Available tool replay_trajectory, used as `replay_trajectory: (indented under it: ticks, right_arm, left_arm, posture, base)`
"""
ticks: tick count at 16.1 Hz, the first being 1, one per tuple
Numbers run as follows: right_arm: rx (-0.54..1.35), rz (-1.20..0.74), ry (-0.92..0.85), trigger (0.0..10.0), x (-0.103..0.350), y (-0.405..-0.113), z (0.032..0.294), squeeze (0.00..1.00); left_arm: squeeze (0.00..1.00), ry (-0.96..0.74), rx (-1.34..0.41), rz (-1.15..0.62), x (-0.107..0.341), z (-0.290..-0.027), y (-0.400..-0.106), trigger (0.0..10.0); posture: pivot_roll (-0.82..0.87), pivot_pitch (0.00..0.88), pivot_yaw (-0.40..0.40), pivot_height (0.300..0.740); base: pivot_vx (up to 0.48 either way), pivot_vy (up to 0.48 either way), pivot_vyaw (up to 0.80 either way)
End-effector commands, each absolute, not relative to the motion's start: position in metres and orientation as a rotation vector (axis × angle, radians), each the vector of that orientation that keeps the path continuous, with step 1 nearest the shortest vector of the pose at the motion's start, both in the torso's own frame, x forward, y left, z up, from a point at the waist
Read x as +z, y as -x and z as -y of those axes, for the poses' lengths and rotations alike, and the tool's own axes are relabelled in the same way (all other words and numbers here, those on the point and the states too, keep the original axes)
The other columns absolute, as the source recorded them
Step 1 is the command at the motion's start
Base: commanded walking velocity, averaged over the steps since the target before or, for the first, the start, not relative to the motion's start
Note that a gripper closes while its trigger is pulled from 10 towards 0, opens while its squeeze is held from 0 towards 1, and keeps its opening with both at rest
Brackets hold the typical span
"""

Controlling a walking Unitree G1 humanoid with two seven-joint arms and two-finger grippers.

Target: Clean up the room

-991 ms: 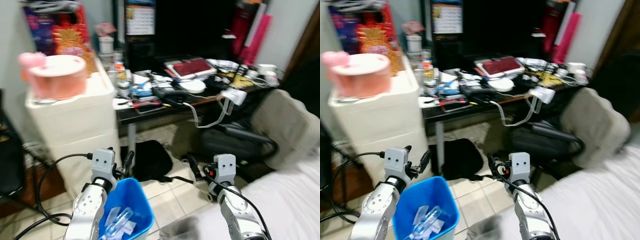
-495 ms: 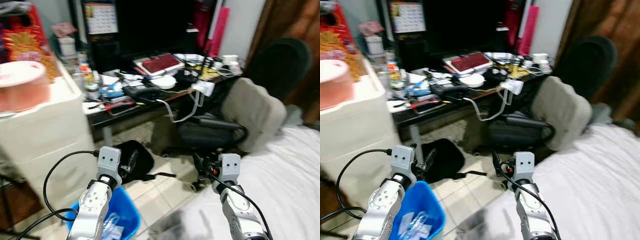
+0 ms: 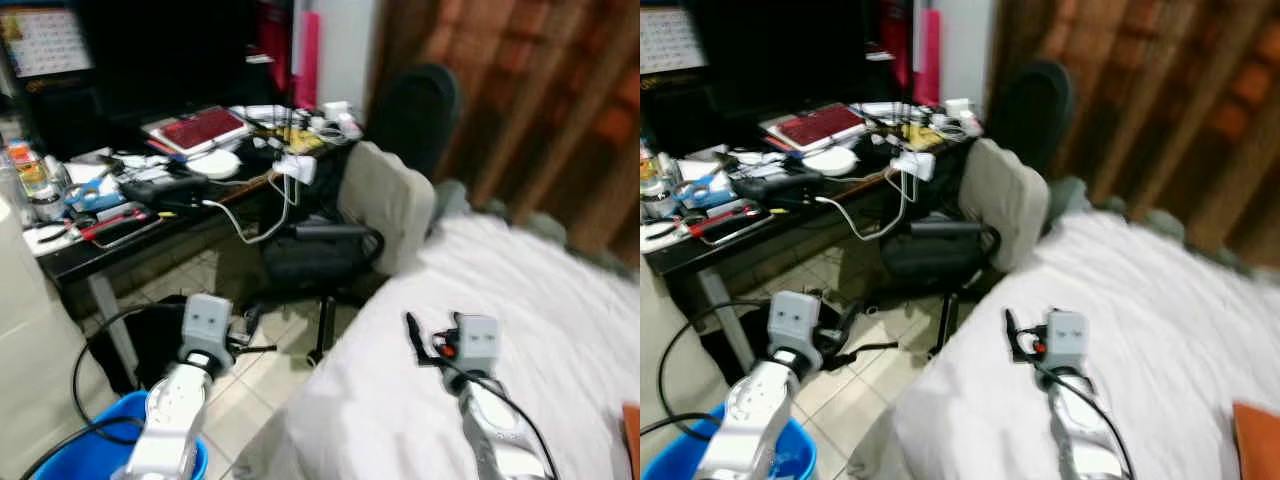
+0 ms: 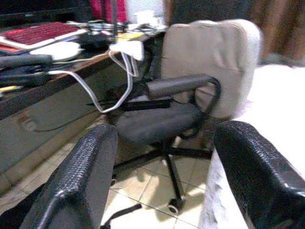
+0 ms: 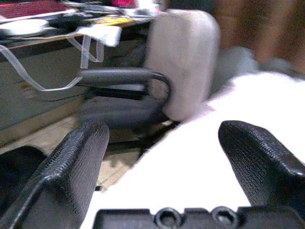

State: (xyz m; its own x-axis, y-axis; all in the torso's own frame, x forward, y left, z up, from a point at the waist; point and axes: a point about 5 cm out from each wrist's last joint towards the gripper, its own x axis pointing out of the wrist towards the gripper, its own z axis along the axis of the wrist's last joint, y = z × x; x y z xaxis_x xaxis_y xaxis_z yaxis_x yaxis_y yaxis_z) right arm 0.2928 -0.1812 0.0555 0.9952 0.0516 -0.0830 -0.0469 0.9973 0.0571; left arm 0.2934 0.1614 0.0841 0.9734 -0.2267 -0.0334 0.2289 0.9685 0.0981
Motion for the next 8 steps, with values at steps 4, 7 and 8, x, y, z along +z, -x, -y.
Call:
replay_trajectory:
  ticks: [4, 7, 8]
  right_arm:
    - [0.013, -0.047, -0.051, 10.0, 0.060, -0.293, 0.183, 0.00]
    - [0.019, -0.068, -0.049, 10.0, 0.054, -0.288, 0.183, 0.00]
    - [0.019, -0.070, -0.049, 10.0, 0.053, -0.287, 0.182, 0.00]
  left_arm:
    - [0.00, -0.115, -0.240, -0.041, 0.077, -0.167, -0.285, 10.0]
    - [0.00, -0.104, -0.322, -0.034, 0.072, -0.160, -0.274, 10.0]
    - [0.00, -0.093, -0.333, -0.035, 0.071, -0.159, -0.272, 10.0]
  posture:
    - [0.07, 0.000, -0.073, 0.740]
    - [0.07, 0.000, -0.066, 0.740]
    - [0.07, 0.000, -0.064, 0.740]
  base:
    - [0.000, 0.000, -0.77]
    - [0.000, -0.320, -0.77]
    - [0.000, -0.480, -0.77]
